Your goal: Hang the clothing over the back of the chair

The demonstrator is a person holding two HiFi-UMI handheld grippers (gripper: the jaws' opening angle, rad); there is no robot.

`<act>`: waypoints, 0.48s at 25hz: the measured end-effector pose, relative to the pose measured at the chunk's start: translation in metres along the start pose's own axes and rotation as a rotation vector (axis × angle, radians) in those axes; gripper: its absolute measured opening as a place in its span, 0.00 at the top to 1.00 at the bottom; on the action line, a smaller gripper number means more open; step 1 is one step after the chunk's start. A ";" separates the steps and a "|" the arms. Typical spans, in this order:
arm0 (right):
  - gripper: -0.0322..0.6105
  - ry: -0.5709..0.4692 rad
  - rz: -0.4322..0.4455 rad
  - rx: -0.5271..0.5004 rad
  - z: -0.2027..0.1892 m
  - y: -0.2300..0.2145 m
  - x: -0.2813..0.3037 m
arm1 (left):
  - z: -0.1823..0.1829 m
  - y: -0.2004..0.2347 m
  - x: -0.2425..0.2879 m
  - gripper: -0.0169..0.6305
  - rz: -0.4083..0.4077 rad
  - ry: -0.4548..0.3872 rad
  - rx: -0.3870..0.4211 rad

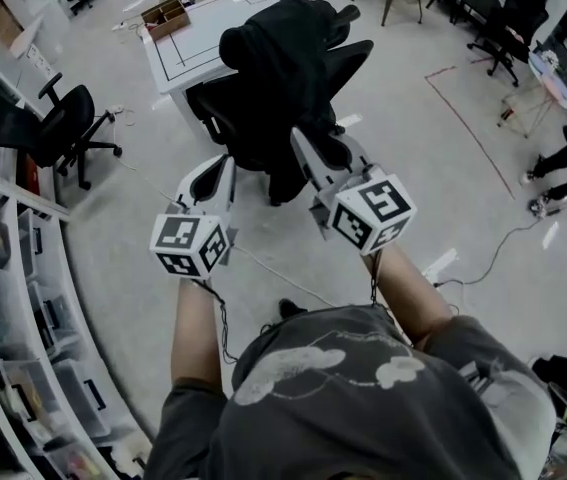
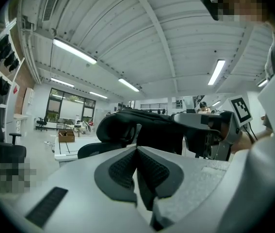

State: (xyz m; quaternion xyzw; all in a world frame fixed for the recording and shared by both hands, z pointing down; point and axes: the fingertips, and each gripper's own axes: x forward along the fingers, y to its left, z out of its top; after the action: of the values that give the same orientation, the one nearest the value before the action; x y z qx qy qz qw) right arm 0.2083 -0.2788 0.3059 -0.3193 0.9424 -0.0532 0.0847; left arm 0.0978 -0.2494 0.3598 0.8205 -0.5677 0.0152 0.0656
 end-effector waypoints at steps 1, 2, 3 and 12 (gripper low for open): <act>0.94 0.000 -0.001 0.008 -0.001 -0.003 -0.003 | -0.002 -0.004 0.001 0.97 0.000 0.005 -0.002; 0.93 0.002 -0.005 0.017 -0.002 -0.006 -0.006 | -0.004 -0.009 0.002 0.97 0.000 0.008 -0.003; 0.92 0.006 -0.010 0.028 -0.003 -0.009 -0.009 | -0.005 -0.014 0.002 0.97 0.001 0.012 -0.005; 0.60 0.026 -0.010 0.150 -0.018 -0.027 -0.046 | -0.030 -0.056 -0.009 0.97 0.039 0.053 -0.030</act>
State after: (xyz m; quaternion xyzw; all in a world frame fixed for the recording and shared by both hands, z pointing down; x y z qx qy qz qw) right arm 0.2570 -0.2708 0.3334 -0.3161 0.9351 -0.1284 0.0959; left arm 0.1483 -0.2184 0.3840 0.8075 -0.5818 0.0298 0.0926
